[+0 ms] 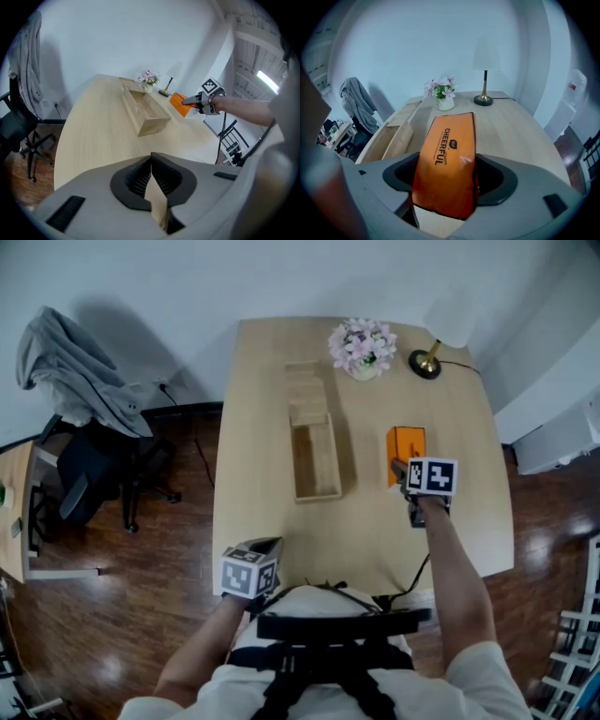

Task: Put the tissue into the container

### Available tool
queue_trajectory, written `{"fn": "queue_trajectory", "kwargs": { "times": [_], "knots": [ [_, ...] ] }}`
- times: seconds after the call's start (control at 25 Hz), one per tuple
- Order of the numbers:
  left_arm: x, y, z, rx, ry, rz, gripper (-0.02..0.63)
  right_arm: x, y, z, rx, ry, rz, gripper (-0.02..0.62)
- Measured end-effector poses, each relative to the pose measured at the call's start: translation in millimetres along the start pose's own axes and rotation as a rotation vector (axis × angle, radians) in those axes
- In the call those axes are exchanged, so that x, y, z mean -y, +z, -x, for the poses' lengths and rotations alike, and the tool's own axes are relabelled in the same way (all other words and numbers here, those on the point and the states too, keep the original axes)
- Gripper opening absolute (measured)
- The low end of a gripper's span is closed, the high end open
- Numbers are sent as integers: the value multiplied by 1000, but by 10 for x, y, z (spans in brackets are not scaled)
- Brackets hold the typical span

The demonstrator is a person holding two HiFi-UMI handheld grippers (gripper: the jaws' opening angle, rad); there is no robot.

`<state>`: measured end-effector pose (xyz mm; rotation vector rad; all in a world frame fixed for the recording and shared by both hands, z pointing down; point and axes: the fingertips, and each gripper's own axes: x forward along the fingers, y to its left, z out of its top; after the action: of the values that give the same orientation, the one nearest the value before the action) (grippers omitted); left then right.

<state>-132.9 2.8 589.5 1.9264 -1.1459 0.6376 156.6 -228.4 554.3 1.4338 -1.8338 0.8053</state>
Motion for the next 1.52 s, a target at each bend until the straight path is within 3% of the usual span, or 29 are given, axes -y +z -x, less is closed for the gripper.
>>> {"fn": "queue_trajectory", "kwargs": {
  "times": [0.44, 1.52],
  "knots": [
    [-199, 166, 125, 75, 16, 9, 0, -578, 194, 193, 65, 55, 34, 373],
    [-495, 99, 169, 77, -4, 42, 0, -2023, 516, 57, 91, 220, 120, 365]
  ]
}}
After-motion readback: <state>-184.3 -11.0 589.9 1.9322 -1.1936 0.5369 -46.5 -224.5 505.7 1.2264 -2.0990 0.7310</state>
